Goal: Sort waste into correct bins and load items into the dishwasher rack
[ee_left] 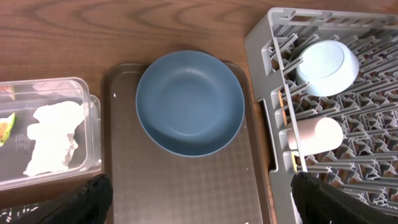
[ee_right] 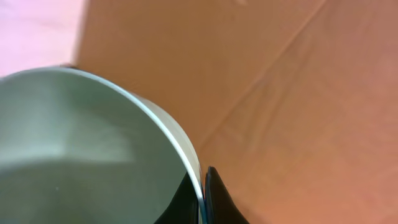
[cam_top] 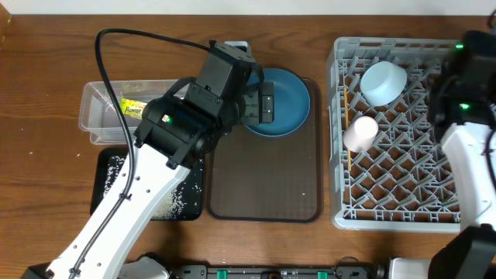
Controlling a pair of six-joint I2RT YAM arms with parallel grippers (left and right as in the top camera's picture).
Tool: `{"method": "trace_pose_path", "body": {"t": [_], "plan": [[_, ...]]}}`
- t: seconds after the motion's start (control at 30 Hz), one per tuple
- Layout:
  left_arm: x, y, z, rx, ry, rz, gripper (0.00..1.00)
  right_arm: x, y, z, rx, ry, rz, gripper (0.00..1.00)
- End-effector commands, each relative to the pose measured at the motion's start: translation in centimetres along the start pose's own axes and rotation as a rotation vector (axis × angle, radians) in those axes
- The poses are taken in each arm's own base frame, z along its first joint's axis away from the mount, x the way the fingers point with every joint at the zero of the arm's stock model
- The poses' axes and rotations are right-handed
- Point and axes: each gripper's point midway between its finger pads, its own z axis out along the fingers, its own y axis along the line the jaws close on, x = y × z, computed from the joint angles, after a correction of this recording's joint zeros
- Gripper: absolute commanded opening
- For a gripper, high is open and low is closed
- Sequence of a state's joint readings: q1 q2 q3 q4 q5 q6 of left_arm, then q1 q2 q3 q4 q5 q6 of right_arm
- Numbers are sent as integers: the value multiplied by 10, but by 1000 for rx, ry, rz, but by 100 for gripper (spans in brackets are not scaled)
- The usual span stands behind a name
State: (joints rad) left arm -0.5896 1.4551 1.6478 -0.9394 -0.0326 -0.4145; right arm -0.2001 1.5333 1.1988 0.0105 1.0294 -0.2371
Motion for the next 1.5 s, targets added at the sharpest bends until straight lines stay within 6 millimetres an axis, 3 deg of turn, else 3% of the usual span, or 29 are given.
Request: {"method": "trace_pose_path", "body": {"t": [0.0,0.23,0.37,0.53,0.77,1.13,1.47], "plan": [[-1,1,0,-7,-2,9,95,5,-2,23,-8,6,-206,1],[-1,1,0,-6,-2,9,95,15,7,69,20,-14,-359,1],[-1,1,0,-7,-2,9,95,24,32,86,26,-40,-521,1],[-1,1,0,-6,-2,9,95,48,66,105,40,-42,-752,1],[-1,1,0,-6,-2,9,95,75,92,117,69,-29,-902,1],[-1,1,0,-6,-2,9,96,79,88,120,77,-5,-1016,1],[-1,1,0,-6,-2,9,96,75,83,122,98,-13,-1003,1]]}}
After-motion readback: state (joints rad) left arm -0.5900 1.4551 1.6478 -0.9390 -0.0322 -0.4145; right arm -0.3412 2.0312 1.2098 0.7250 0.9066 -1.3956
